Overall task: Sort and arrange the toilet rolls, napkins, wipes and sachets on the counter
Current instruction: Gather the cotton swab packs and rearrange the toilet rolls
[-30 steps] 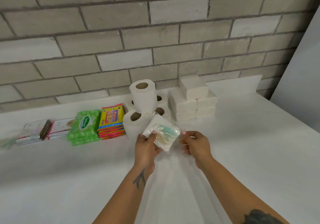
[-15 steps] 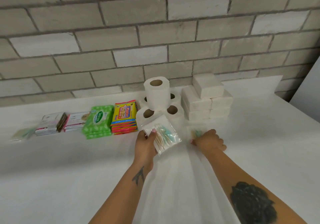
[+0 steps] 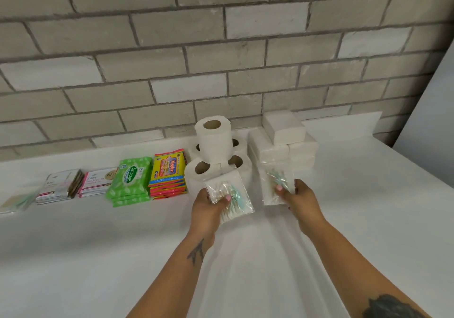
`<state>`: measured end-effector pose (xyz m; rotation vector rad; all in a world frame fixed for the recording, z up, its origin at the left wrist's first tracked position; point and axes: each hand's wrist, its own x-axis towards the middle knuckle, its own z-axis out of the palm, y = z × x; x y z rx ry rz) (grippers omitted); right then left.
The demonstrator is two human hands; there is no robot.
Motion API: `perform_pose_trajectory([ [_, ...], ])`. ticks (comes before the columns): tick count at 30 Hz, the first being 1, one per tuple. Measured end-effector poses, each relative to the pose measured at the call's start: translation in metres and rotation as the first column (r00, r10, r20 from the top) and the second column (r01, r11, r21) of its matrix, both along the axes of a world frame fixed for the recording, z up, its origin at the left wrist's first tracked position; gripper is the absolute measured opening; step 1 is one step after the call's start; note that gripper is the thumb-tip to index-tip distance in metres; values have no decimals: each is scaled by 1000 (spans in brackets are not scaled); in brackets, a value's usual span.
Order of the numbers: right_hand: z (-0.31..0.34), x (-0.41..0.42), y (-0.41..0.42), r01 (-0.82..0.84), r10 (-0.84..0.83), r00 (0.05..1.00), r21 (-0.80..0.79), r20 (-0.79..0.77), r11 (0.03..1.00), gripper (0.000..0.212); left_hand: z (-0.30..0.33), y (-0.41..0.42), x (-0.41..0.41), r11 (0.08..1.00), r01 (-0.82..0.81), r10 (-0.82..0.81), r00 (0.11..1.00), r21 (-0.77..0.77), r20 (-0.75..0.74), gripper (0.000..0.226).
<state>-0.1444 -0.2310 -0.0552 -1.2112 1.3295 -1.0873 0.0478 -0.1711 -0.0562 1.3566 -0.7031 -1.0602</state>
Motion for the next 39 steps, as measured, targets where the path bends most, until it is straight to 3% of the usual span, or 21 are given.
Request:
perform_pose_trajectory([
  [5, 17, 26, 13, -141, 137, 988, 53, 75, 989, 15, 2, -1, -5, 999, 35, -36, 999, -33, -23, 22],
  [8, 16, 45, 20, -150, 149, 989, 32, 23, 988, 25, 6, 2, -6, 998, 48, -50, 998, -39, -37, 20],
  [14, 16, 76, 33, -127, 125, 990, -37, -61, 991, 21, 13, 13, 8, 999, 36, -39, 989, -24, -145, 32],
  [16, 18, 86, 37, -160, 156, 985, -48, -75, 986, 20, 12, 18, 17, 995, 64, -68, 996, -74, -57, 21],
  [19, 18, 105, 41, -196, 182, 973, -94, -140, 976, 24, 10, 28, 35, 988, 71, -64, 997, -140, 52, 47],
  [21, 16, 119, 45, -189, 167, 973, -137, -157, 972, 16, 9, 35, 49, 986, 54, -39, 995, -161, 97, 50],
  [23, 14, 133, 49, -215, 195, 971, -139, -141, 967, 32, 7, 42, 66, 985, 39, -13, 988, -167, 153, 40],
  [25, 12, 149, 53, -290, 278, 955, -131, -103, 948, 39, 4, 49, 84, 987, 36, 2, 972, -159, 233, 38],
  [29, 7, 178, 62, -364, 322, 917, -160, -236, 918, 19, -7, 61, 115, 992, -3, 42, 951, -127, 305, 39],
  [39, -26, 210, 68, -358, 296, 870, -91, -395, 929, 33, -43, 72, 151, 1000, 7, 4, 878, -21, 479, 37],
])
